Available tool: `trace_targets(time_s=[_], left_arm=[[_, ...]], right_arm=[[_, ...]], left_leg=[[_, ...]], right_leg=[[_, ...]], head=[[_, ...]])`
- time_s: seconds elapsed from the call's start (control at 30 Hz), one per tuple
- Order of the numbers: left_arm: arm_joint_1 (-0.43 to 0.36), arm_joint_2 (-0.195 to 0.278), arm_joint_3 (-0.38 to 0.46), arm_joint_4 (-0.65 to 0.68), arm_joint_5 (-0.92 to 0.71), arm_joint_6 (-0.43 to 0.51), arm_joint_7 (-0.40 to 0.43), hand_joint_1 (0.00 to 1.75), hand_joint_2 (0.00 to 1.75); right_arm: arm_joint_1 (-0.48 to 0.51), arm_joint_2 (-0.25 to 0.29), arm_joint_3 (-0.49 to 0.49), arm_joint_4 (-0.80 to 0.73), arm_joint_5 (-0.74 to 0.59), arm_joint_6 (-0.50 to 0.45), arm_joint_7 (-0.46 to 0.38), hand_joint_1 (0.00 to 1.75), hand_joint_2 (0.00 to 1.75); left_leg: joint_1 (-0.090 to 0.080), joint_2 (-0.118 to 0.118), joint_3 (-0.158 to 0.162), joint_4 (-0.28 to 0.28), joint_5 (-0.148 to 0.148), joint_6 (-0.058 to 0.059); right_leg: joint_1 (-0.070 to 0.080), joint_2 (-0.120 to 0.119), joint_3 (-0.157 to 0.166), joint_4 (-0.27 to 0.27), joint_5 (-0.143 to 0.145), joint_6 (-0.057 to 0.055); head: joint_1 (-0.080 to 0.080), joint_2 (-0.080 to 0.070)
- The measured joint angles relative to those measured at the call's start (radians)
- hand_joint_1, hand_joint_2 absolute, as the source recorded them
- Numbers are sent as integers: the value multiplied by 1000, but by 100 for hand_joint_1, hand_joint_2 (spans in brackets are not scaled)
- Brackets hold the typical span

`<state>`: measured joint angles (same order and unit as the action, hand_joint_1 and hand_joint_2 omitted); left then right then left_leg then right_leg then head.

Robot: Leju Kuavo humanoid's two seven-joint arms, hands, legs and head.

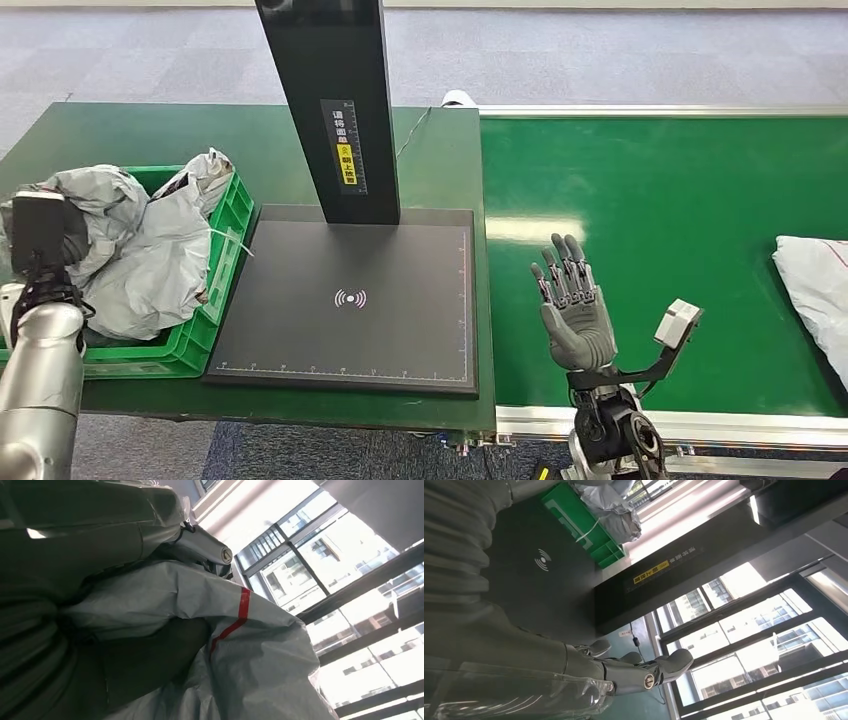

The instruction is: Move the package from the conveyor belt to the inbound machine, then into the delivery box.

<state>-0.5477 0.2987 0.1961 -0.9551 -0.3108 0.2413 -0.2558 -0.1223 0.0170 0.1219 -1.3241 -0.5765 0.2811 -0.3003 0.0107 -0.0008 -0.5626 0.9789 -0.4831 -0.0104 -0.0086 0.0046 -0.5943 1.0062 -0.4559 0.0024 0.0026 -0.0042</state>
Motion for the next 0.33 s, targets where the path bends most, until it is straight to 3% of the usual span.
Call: trace_targets(time_s=[0.03,0.13,0.17,0.33], left_arm=[[-4,-4,-9,13,-13,2,0,154,175],[-14,-15,-32,45,-30,-2,0,24,175],[-16,-18,-40,52,-30,-10,0,0,175],[1,-26,-71,32,18,-77,-4,0,175]], right_arm=[[-3,3,0,0,0,0,2,0,175],[-11,9,1,2,2,0,7,0,175],[-15,9,1,3,2,0,9,0,175],[-37,9,3,17,4,0,15,0,175]], left_leg=[[0,0,0,0,0,0],[0,0,0,0,0,0],[0,0,0,0,0,0],[0,0,0,0,0,0]], right_leg=[[0,0,0,0,0,0],[0,0,0,0,0,0],[0,0,0,0,0,0],[0,0,0,0,0,0]], head=[[0,0],[0,0],[0,0],[0,0]])
